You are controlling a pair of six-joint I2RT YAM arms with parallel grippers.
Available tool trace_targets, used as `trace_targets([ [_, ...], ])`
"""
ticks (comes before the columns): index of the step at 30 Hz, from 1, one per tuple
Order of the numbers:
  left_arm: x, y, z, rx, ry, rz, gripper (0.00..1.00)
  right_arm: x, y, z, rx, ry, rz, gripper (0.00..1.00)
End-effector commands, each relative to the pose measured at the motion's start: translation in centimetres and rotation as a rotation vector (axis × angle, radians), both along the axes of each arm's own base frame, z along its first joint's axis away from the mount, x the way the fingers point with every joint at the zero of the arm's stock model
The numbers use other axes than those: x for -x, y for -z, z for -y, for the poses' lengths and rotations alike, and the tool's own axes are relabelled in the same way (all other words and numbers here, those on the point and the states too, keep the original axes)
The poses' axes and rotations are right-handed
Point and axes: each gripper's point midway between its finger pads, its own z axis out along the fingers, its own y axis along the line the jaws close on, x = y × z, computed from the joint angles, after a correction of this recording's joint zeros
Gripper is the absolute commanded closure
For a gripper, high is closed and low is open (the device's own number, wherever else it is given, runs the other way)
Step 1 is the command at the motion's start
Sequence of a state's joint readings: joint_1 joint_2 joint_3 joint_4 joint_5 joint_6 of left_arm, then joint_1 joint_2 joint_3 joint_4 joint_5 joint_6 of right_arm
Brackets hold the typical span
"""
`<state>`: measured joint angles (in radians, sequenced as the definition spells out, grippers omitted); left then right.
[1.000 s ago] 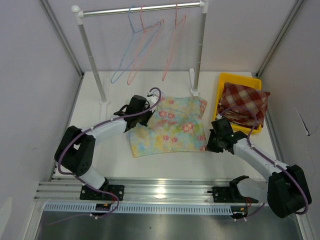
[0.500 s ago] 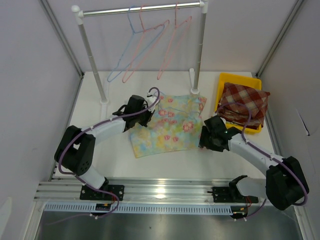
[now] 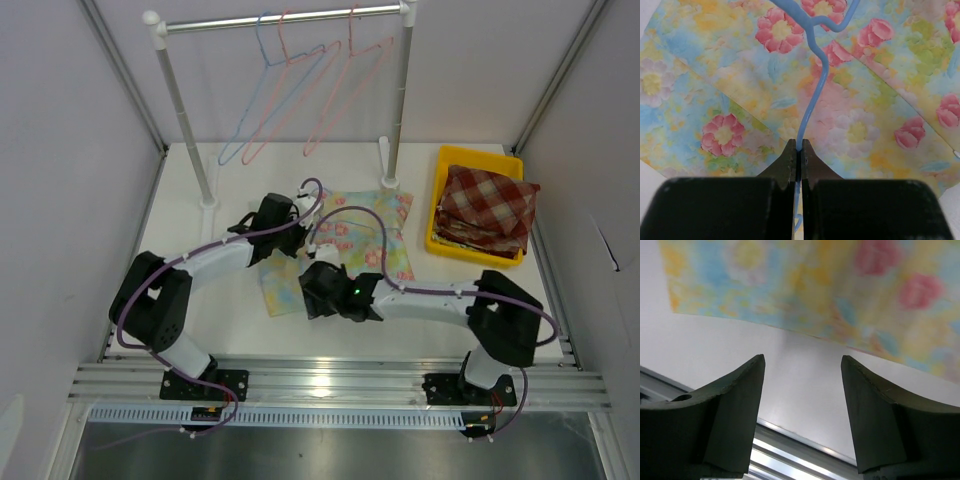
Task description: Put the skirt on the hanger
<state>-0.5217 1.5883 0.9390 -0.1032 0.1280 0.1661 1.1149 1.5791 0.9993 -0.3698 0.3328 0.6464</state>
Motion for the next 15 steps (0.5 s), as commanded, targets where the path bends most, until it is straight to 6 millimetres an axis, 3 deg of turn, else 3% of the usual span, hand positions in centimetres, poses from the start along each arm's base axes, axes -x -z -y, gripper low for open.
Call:
trace_targets([
  [1, -1.2, -2.3, 1.5, 0.052, 0.022, 0.049, 1.0, -0.5, -2.9, -7.4, -0.12, -0.069, 0.145, 0.33],
  [2, -1.2, -2.2, 1.5, 0.051, 0.023, 0.043, 1.0, -0.4, -1.7, -8.3, -0.098, -0.078, 0.147, 0.33],
  [3, -1.2, -2.1, 1.6, 0.049, 0.027, 0.04, 1.0, -0.6, -2.8, -10.0, -0.127, -0.086, 0.172, 0.33],
  [7, -1.1, -2.2, 1.6, 0.048, 0.037, 0.038, 1.0, 0.4, -2.2, -13.4, -0.127, -0.128, 0.213, 0.32],
  [15, -1.0, -1.6, 1.5, 0.032, 0.041, 0.025, 1.0, 0.7, 3.0, -15.7, -0.086, -0.158, 0.178, 0.3],
])
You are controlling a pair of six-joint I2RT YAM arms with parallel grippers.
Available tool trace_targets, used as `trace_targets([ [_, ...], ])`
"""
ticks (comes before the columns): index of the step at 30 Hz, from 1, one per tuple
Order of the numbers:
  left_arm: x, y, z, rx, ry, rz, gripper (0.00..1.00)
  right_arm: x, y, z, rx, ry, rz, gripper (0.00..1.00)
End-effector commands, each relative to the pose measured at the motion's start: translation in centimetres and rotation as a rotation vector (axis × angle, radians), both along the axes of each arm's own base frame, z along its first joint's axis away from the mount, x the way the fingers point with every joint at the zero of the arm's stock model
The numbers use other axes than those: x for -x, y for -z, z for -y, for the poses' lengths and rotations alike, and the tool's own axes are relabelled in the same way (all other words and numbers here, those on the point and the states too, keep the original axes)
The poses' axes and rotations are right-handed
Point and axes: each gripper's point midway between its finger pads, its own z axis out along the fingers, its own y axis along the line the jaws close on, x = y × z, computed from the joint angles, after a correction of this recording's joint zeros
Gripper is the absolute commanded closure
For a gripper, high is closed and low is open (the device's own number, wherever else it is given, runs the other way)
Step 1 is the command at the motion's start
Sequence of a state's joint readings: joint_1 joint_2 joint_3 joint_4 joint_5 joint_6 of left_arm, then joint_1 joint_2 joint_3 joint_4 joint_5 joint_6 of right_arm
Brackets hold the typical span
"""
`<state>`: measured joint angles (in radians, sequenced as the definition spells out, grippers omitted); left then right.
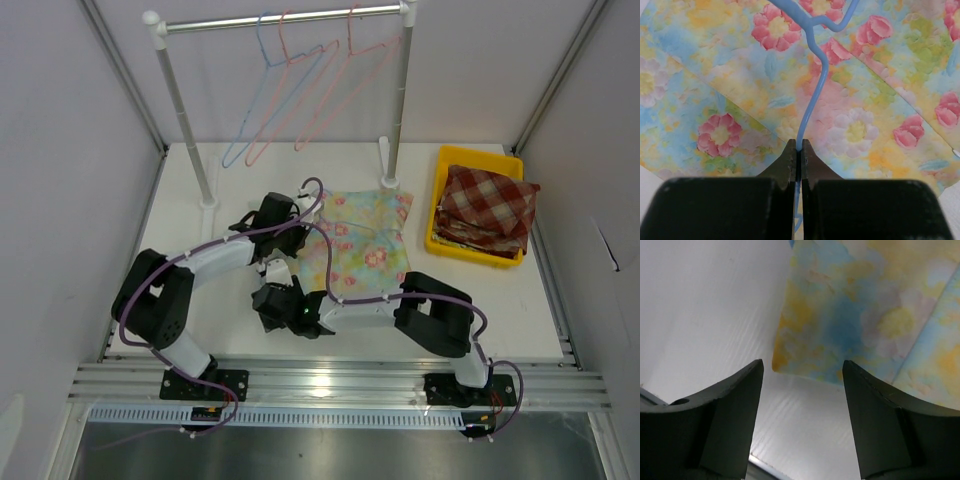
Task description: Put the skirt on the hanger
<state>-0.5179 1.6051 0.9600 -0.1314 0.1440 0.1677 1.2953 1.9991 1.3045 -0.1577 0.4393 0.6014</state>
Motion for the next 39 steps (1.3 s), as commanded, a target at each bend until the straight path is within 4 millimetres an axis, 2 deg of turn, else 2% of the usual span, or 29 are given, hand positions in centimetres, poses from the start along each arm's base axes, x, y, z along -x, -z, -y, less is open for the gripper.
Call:
trace_targets([
  [1, -1.1, -1.7, 1.4, 0.035, 0.03, 0.049, 1.0, -0.5, -0.2, -2.6, -0.05, -0.017, 0.047, 0.29],
  [4, -1.1, -1.8, 1.4, 0.038, 0.031, 0.049, 1.0, 0.0, 0.7, -2.7, -0.03, -0.029, 0.069, 0.28],
  [5, -1.1, -1.6, 1.4, 0.034, 0.032, 0.047, 1.0, 0.1, 1.1, -2.7, -0.019, -0.025, 0.063, 0.32],
  [6, -1.1, -1.6, 1.4, 0.033, 0.033, 0.047, 1.0, 0.3, 1.7, -2.5, -0.005, -0.025, 0.051, 0.38],
  [7, -1.1, -1.7, 1.4, 0.034, 0.032, 0.047, 1.0, 0.6, 2.1, -2.3, -0.001, -0.019, 0.045, 0.52],
  [13, -1.1, -1.6, 1.3, 0.029, 0.027, 0.044, 1.0, 1.7, 3.4, -0.3, 0.048, 0.002, 0.023, 0.83],
  [19, -1.2, -1.6, 1.2, 0.022, 0.028, 0.043, 1.0, 3.4, 3.1, 1.6, 0.061, -0.002, -0.01, 0.85],
  [21, -1.1, -1.6, 1.1, 0.019, 0.029, 0.04, 1.0, 3.8, 3.5, 2.8, 0.086, 0.003, -0.019, 0.85],
  [22, -1.1, -1.6, 1.1, 0.013, 0.031, 0.043, 1.0, 3.9, 3.0, 3.1, 0.079, 0.005, -0.017, 0.85],
  [23, -1.1, -1.7, 1.0, 0.01, 0.03, 0.047, 1.0, 4.1, 3.5, 4.2, 0.1, 0.009, -0.019, 0.85],
  [27, -0.9, -1.7, 0.9, 0.009, 0.031, 0.044, 1.0, 4.7, 3.4, 5.6, 0.099, 0.003, -0.036, 0.85],
  [34, -0.4, -1.5, 0.8, 0.026, 0.02, 0.034, 1.0, 5.9, 3.7, 5.9, 0.104, -0.02, -0.046, 0.85],
  [39, -0.2, -2.2, 1.2, 0.054, -0.001, 0.045, 1.0, 6.9, 3.1, 5.6, 0.091, -0.042, -0.05, 0.85],
])
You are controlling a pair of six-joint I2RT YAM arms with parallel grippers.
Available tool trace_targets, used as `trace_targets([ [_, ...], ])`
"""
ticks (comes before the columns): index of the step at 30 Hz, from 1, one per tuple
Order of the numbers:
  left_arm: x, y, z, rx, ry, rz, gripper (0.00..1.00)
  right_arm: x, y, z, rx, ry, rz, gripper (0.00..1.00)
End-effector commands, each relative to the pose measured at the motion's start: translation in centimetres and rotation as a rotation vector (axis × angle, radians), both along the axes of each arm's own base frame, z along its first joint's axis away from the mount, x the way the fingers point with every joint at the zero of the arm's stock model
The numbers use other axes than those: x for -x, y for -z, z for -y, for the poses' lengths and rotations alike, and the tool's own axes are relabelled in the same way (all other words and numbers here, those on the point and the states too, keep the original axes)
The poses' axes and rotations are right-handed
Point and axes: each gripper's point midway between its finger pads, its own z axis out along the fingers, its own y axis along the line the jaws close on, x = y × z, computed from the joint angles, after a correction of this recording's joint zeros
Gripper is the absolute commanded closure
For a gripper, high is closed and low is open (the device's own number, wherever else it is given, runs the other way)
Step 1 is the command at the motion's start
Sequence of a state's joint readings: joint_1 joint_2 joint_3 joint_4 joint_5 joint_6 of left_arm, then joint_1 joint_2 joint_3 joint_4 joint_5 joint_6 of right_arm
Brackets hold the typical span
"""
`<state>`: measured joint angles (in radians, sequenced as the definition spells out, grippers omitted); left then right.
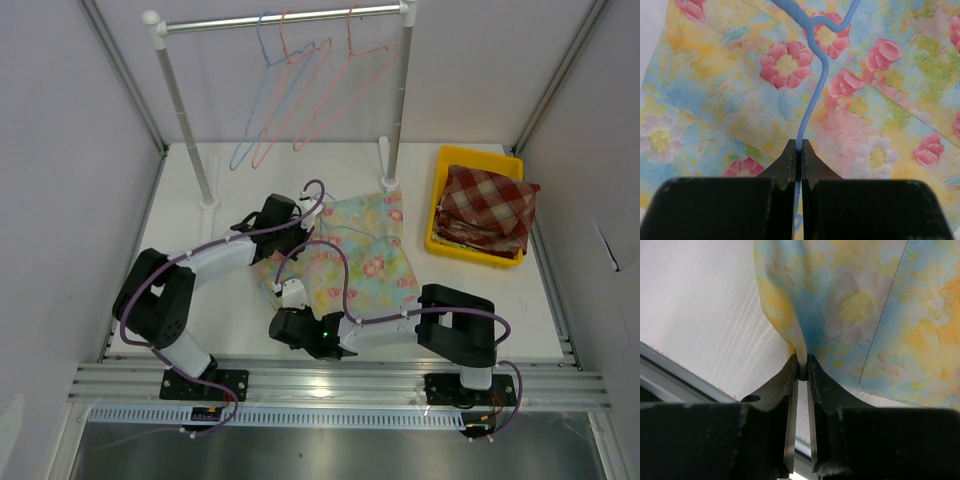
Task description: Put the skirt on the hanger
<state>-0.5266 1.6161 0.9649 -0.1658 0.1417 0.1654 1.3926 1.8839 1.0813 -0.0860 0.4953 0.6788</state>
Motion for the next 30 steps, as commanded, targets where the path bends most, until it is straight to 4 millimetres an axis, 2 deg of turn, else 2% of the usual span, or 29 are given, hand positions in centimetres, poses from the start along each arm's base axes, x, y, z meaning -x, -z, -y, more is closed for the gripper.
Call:
trace_targets([
  [1, -1.0, -3.5, 1.3, 0.082, -0.015, 0.094, 1.0, 2.5, 1.5, 2.2, 0.09, -0.039, -0.048, 0.85],
  [7, -0.4, -5.8, 2.5, 0.134, -0.002, 0.133, 1.0, 3.2, 0.6, 3.0, 0.089, -0.038, -0.042, 0.81],
  [11, 0.7, -6.9, 3.0, 0.153, 0.006, 0.149, 1.0, 3.2, -0.5, 3.4, 0.073, -0.031, -0.032, 0.71],
  [12, 1.1, -6.7, 2.9, 0.153, 0.005, 0.141, 1.0, 3.1, -1.4, 3.4, 0.055, -0.031, -0.025, 0.65],
  [14, 1.7, -7.3, 2.8, 0.156, 0.001, 0.149, 1.0, 3.0, -2.4, 3.6, 0.045, -0.031, -0.016, 0.61],
  [15, 2.0, -7.4, 2.7, 0.155, 0.002, 0.148, 1.0, 3.0, -3.0, 3.7, 0.036, -0.031, -0.009, 0.52],
  [17, 3.0, -7.4, 2.7, 0.151, 0.011, 0.149, 1.0, 2.9, -5.2, 3.9, 0.004, -0.038, 0.006, 0.43],
  [18, 3.2, -8.2, 2.6, 0.16, 0.003, 0.168, 1.0, 2.9, -6.2, 4.0, -0.008, -0.038, 0.012, 0.34],
  [20, 4.2, -8.2, 2.6, 0.168, 0.008, 0.164, 1.0, 2.5, -9.3, 4.8, -0.043, -0.03, 0.041, 0.29],
  [21, 4.4, -9.1, 2.4, 0.179, -0.001, 0.192, 1.0, 2.5, -10.5, 5.0, -0.064, -0.028, 0.05, 0.23],
  [22, 4.8, -9.2, 2.4, 0.18, 0.002, 0.191, 1.0, 2.3, -11.7, 5.5, -0.079, -0.023, 0.059, 0.21],
  [23, 5.1, -9.3, 2.3, 0.181, -0.003, 0.192, 1.0, 2.2, -14.4, 6.0, -0.139, -0.024, 0.073, 0.2],
  [25, 5.7, -10.7, 2.3, 0.202, -0.014, 0.22, 1.0, 1.6, -17.1, 7.3, -0.171, -0.005, 0.089, 0.17],
  [26, 6.1, -11.0, 2.3, 0.206, -0.017, 0.216, 1.0, 1.4, -19.4, 8.2, -0.226, 0.007, 0.098, 0.16],
  [28, 7.0, -12.7, 2.4, 0.233, -0.035, 0.24, 1.0, 0.5, -22.1, 9.8, -0.264, 0.039, 0.11, 0.15],
  [29, 7.6, -12.7, 2.3, 0.231, -0.038, 0.23, 1.0, -0.8, -23.4, 10.9, -0.289, 0.083, 0.116, 0.15],
  [30, 7.9, -13.3, 2.4, 0.243, -0.039, 0.238, 1.0, -1.3, -25.5, 12.2, -0.342, 0.099, 0.128, 0.14],
])
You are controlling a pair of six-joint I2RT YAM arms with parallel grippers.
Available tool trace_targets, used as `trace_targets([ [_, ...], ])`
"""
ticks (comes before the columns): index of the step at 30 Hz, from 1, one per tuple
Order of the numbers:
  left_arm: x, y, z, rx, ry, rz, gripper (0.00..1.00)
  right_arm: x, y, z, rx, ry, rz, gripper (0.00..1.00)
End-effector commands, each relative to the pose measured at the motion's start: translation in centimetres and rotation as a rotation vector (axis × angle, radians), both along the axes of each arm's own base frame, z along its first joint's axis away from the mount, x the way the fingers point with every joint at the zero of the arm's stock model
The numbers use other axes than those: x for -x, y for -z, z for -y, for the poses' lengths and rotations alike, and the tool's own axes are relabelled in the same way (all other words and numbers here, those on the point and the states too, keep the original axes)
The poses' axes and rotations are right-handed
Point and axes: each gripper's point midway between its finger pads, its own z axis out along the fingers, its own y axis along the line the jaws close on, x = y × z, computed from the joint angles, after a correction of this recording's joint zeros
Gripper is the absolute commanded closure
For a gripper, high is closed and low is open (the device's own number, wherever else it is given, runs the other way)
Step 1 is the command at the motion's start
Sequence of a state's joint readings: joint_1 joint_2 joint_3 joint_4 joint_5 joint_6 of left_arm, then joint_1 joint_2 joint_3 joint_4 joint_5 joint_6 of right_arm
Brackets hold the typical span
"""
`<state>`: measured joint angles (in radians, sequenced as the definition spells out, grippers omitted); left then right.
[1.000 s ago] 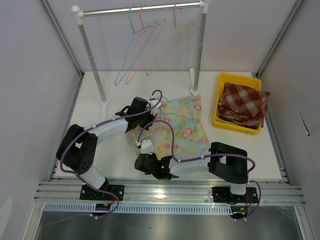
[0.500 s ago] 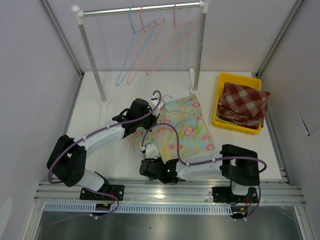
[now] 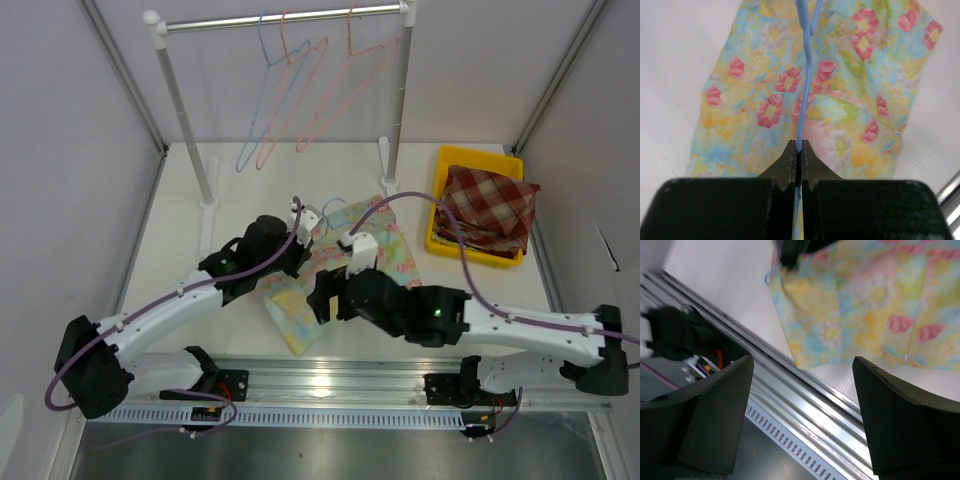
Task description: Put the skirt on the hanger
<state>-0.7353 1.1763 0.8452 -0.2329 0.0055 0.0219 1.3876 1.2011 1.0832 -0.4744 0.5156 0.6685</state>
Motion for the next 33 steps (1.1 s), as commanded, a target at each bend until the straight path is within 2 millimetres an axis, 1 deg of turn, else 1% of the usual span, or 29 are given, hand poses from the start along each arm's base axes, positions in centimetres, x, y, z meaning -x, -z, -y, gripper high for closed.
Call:
trace_targets([
  [1, 1.2, -3.9, 0.4, 0.097, -0.038, 0.051, 1.0, -2.9, -5.7, 4.5, -0.082, 0.107, 0.047, 0.14],
  [2, 1.8, -4.6, 0.0, 0.106, -0.042, 0.051, 1.0, -4.2, -7.1, 5.6, -0.12, 0.14, 0.047, 0.13],
  [3, 2.1, -5.6, -0.1, 0.119, -0.042, 0.06, 1.0, -4.6, -8.6, 6.8, -0.16, 0.148, 0.061, 0.12],
  [4, 2.5, -6.1, -0.2, 0.128, -0.04, 0.061, 1.0, -5.1, -9.5, 7.6, -0.179, 0.161, 0.067, 0.12],
  [5, 3.1, -7.2, -0.6, 0.158, -0.045, 0.066, 1.0, -5.6, -10.2, 8.3, -0.193, 0.174, 0.072, 0.12],
  [6, 3.6, -7.9, -0.9, 0.168, -0.047, 0.057, 1.0, -6.7, -11.1, 9.4, -0.211, 0.205, 0.078, 0.12],
  [8, 4.5, -10.6, -1.0, 0.238, -0.048, 0.055, 1.0, -7.5, -11.6, 10.6, -0.196, 0.23, 0.085, 0.12],
  [9, 5.0, -11.3, -1.4, 0.25, -0.051, 0.051, 1.0, -8.3, -12.2, 11.4, -0.209, 0.252, 0.087, 0.11],
  [10, 5.4, -11.7, -2.0, 0.244, -0.072, 0.031, 1.0, -8.6, -12.4, 11.5, -0.207, 0.249, 0.087, 0.11],
  [11, 5.7, -12.6, -2.4, 0.262, -0.092, 0.026, 1.0, -8.9, -12.6, 11.7, -0.214, 0.251, 0.087, 0.11],
  [12, 5.5, -13.0, -3.4, 0.256, -0.14, 0.034, 1.0, -9.1, -12.8, 11.8, -0.22, 0.251, 0.085, 0.11],
  [13, 5.9, -12.5, -4.4, 0.225, -0.173, 0.008, 1.0, -9.5, -13.3, 11.9, -0.234, 0.251, 0.084, 0.11],
  [14, 5.9, -13.4, -5.0, 0.239, -0.214, 0.007, 1.0, -9.7, -13.3, 11.8, -0.234, 0.247, 0.085, 0.11],
  [15, 5.7, -13.5, -5.8, 0.224, -0.255, 0.013, 1.0, -9.9, -13.3, 11.9, -0.231, 0.251, 0.083, 0.11],
  [16, 5.9, -13.9, -6.1, 0.224, -0.262, 0.01, 1.0, -10.3, -13.6, 12.2, -0.234, 0.263, 0.087, 0.11],
  [18, 6.4, -13.8, -7.1, 0.203, -0.293, -0.009, 1.0, -10.7, -13.4, 12.0, -0.229, 0.256, 0.082, 0.11],
  [19, 6.6, -14.3, -7.6, 0.21, -0.305, 0.0, 1.0, -11.0, -13.5, 12.0, -0.232, 0.261, 0.083, 0.11],
  [20, 7.0, -13.9, -8.2, 0.197, -0.314, -0.014, 1.0, -11.3, -13.5, 12.2, -0.231, 0.264, 0.085, 0.11],
  [21, 7.2, -14.7, -8.5, 0.212, -0.321, -0.002, 1.0, -11.5, -13.5, 12.3, -0.231, 0.266, 0.082, 0.11],
  [23, 7.8, -15.3, -9.7, 0.216, -0.344, 0.007, 1.0, -12.1, -13.3, 12.5, -0.228, 0.271, 0.077, 0.11],
  [26, 8.1, -15.4, -11.3, 0.214, -0.407, 0.018, 1.0, -13.0, -12.9, 13.1, -0.223, 0.287, 0.074, 0.11],
  [27, 8.2, -14.9, -11.9, 0.188, -0.429, 0.009, 1.0, -13.0, -12.8, 12.9, -0.222, 0.277, 0.067, 0.11],
  [30, 7.6, -14.2, -13.4, 0.142, -0.523, 0.015, 1.0, -13.6, -12.4, 13.3, -0.226, 0.284, 0.061, 0.11],
  [33, 6.7, -14.3, -14.2, 0.133, -0.589, 0.026, 1.0, -14.0, -12.1, 13.8, -0.227, 0.29, 0.056, 0.11],
])
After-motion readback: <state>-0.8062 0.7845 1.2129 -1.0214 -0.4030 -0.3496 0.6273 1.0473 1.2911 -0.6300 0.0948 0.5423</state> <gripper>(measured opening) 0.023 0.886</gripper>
